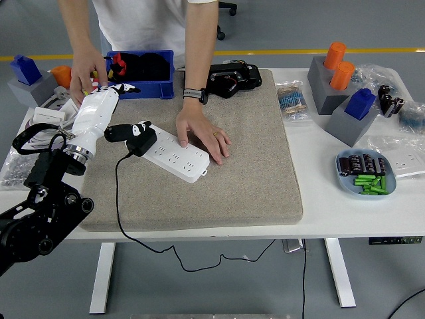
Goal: Press the white button,pick up the black plug,place it near the board,insert it into the board
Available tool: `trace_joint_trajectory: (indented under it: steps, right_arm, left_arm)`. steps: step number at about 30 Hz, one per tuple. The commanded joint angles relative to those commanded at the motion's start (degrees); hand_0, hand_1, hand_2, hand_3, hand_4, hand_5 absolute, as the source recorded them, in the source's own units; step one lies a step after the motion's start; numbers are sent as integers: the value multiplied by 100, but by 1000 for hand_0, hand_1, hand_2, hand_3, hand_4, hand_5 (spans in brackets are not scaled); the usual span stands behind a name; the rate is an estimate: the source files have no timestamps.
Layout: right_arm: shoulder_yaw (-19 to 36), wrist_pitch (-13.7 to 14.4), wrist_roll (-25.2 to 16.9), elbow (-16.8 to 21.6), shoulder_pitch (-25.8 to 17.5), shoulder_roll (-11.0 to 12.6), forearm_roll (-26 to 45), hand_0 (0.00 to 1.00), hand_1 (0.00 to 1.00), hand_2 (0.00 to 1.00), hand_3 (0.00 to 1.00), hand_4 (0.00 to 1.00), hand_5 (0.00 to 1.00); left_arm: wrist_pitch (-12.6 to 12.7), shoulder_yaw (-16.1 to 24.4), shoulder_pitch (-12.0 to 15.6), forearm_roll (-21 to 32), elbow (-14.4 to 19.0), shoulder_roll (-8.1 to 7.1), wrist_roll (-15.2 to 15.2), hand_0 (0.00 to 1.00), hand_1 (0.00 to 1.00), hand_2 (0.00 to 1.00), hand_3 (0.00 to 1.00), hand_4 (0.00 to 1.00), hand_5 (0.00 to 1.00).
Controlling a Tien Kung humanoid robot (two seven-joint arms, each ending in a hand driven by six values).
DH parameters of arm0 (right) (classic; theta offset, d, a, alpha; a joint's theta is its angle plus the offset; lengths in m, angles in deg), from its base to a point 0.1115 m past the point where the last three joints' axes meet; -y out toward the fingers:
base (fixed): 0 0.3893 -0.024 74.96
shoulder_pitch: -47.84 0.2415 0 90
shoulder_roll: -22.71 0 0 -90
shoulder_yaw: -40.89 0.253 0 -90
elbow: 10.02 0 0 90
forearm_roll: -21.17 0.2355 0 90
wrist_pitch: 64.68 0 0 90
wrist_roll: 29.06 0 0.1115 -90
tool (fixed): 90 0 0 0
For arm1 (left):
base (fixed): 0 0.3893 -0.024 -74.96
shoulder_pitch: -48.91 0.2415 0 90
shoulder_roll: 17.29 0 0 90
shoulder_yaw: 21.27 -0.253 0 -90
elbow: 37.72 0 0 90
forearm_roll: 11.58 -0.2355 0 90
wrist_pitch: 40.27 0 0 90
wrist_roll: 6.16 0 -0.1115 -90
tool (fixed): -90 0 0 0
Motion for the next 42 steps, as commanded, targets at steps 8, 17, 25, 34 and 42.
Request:
trace_joint_trajectory:
  steps: [8,17,25,34,42]
  right_arm:
    - [100,-7,31,7,110,64,-38,687,600,617,598,649,331]
    - [277,8,51,5,203,144,-107,687,600,619,599,649,330]
    - [361,7,83,-26,262,107,-139,689,604,623,605,649,331]
    - [206,-28,120,-85,593,18,-155,689,605,626,604,651,333]
    - [338,-63,200,-45,440,35,-229,693,613,633,606,653,338]
  left_arm:
    - [61,1048,282,145,249,4,-478,827,764,738,701,897,273]
    - [157,2196,617,241,533,-23,-868,829,759,729,697,890,279]
    - [-1,2990,819,197,614,31,-1123,808,791,769,736,875,283]
    - [-90,3239,842,198,624,-60,-1178,805,791,752,731,872,287]
    - [-259,3342,1132,275,745,71,-1190,801,787,747,734,854,276]
